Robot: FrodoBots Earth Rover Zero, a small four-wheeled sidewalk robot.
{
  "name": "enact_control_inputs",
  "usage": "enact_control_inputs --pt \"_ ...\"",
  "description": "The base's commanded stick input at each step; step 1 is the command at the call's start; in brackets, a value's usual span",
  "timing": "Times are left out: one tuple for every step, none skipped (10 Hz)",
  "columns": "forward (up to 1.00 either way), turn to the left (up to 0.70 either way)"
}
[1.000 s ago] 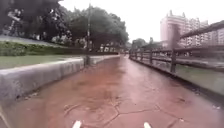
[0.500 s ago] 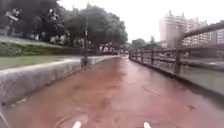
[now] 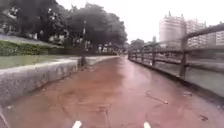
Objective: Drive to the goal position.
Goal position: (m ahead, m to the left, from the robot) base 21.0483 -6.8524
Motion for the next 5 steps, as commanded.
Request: enact_control_inputs --pt "0.50 0.02" --pt "0.50 0.00" --pt "0.50 0.00" --pt "0.50 0.00" --pt "0.50 0.00"
